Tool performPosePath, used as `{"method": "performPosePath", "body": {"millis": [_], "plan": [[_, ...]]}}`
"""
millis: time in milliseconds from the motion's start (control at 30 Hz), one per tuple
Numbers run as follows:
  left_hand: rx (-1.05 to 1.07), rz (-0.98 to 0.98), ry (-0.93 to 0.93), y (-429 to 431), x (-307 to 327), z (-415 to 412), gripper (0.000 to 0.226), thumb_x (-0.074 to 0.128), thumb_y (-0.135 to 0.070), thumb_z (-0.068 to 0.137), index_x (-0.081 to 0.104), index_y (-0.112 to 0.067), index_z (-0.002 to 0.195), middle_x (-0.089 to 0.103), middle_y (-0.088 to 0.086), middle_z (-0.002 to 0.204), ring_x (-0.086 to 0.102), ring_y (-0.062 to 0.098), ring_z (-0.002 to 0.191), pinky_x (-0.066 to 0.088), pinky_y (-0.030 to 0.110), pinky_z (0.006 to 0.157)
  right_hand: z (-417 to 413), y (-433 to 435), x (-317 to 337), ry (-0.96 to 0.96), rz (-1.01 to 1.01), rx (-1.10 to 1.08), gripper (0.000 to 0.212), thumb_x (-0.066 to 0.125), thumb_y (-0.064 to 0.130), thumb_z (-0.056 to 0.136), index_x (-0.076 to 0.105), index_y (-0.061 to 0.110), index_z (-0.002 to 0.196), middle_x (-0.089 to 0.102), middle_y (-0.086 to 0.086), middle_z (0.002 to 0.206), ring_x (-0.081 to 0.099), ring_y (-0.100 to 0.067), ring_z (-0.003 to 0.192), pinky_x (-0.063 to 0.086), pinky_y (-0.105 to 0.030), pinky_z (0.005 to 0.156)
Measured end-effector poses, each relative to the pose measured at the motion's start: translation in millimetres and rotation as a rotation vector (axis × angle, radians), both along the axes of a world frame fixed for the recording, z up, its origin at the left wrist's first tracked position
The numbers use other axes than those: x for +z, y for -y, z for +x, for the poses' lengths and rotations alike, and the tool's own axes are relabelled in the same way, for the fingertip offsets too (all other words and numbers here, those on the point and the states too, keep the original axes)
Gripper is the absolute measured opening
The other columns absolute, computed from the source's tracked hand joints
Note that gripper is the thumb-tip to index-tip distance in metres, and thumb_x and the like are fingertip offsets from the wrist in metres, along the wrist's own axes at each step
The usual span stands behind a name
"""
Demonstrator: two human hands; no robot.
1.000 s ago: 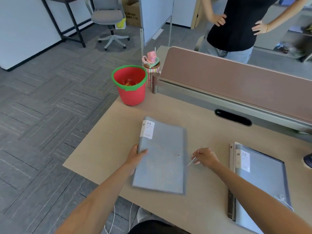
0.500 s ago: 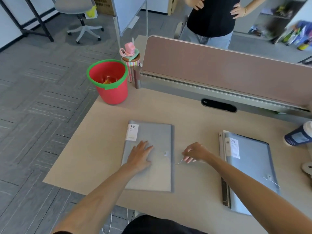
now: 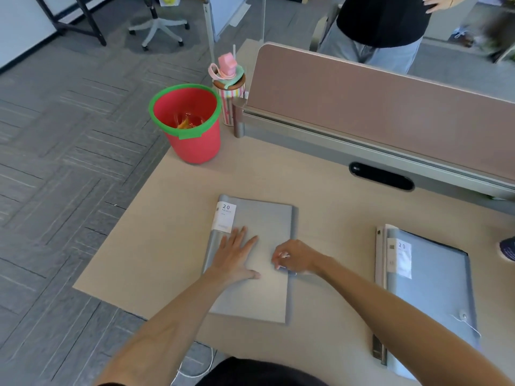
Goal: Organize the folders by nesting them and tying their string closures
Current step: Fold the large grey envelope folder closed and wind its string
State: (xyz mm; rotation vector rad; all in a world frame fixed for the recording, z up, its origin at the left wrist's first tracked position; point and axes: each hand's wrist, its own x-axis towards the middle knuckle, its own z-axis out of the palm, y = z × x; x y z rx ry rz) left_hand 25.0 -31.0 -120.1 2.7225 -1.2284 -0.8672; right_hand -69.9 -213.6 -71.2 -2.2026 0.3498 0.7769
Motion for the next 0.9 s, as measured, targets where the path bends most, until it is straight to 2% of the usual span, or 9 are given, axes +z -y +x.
{"method": "performPosePath", "body": {"millis": [33,133,200,300,467,633,733,833,900], "plan": [[0.003,0.000,-0.004,0,0,0,0.110,0.069,-0.065,0.071,0.008,-0.030,0.155,-0.014,0.005,0.163,-0.013,0.028,0.150,-0.002,0.047,0.120,3,-1,-5,-0.003,-0.021,0.035,0.018,0.058,0.009,0.081,0.071,0.020,0.081,0.073,0.001,0.092,0.064,-0.013,0.083,0.058,-0.037,0.078],[0.014,-0.005,-0.007,0,-1,0,0.110,0.070,-0.065,0.070,0.008,-0.031,0.154,-0.014,0.004,0.163,-0.014,0.027,0.150,-0.003,0.046,0.120,13,-5,-11,-0.011,-0.086,0.095,0.017,0.059,0.012,0.081,0.068,0.026,0.079,0.070,-0.003,0.102,0.063,-0.017,0.090,0.050,-0.027,0.080],[0.018,-0.009,-0.013,1,-1,0,0.110,0.070,-0.065,0.069,0.008,-0.032,0.154,-0.014,0.004,0.164,-0.014,0.027,0.150,-0.004,0.046,0.120,18,-5,-17,0.002,-0.112,0.085,0.019,0.060,0.015,0.080,0.062,0.032,0.071,0.069,-0.002,0.099,0.063,-0.018,0.089,0.050,-0.029,0.082],[0.038,-0.024,-0.032,1,-1,-1,0.110,0.072,-0.063,0.069,0.009,-0.033,0.153,-0.014,0.003,0.164,-0.015,0.025,0.150,-0.005,0.045,0.120,25,-5,-21,0.023,-0.106,0.015,0.019,0.061,0.017,0.078,0.066,0.034,0.071,0.069,0.004,0.091,0.064,-0.015,0.086,0.052,-0.030,0.081],[0.045,-0.015,-0.041,1,-4,0,0.110,0.071,-0.064,0.069,0.007,-0.033,0.154,-0.016,0.002,0.163,-0.017,0.024,0.150,-0.007,0.044,0.120,29,3,-22,0.058,-0.143,-0.146,0.020,0.055,0.015,0.081,0.074,0.019,0.083,0.074,0.005,0.088,0.066,-0.014,0.082,0.051,-0.024,0.071],[0.033,-0.016,-0.026,1,-4,0,0.109,0.070,-0.065,0.070,0.008,-0.032,0.154,-0.015,0.002,0.163,-0.016,0.024,0.150,-0.006,0.044,0.120,17,15,-17,0.024,-0.208,-0.247,0.022,0.054,0.019,0.081,0.074,0.027,0.085,0.073,0.002,0.094,0.067,-0.021,0.089,0.055,-0.030,0.076],[0.034,-0.011,-0.026,2,-4,0,0.110,0.070,-0.065,0.069,0.009,-0.032,0.154,-0.015,0.003,0.163,-0.015,0.024,0.150,-0.005,0.045,0.120,5,22,-13,-0.001,-0.276,-0.214,0.022,0.052,0.020,0.081,0.072,0.030,0.084,0.070,0.002,0.101,0.065,-0.024,0.090,0.052,-0.029,0.074],[0.028,0.005,-0.026,2,-1,0,0.109,0.069,-0.065,0.070,0.008,-0.031,0.154,-0.015,0.004,0.163,-0.015,0.026,0.150,-0.005,0.046,0.120,-9,27,-14,-0.008,-0.316,-0.128,0.021,0.049,0.021,0.084,0.063,0.032,0.075,0.067,-0.001,0.095,0.059,-0.026,0.085,0.045,-0.028,0.069],[0.014,0.020,-0.026,3,1,0,0.109,0.068,-0.065,0.071,0.007,-0.031,0.154,-0.015,0.004,0.163,-0.016,0.026,0.150,-0.005,0.047,0.120,-18,27,-16,0.013,-0.358,-0.031,0.022,0.046,0.023,0.088,0.067,0.029,0.089,0.069,-0.001,0.102,0.061,-0.026,0.094,0.045,-0.029,0.073]]}}
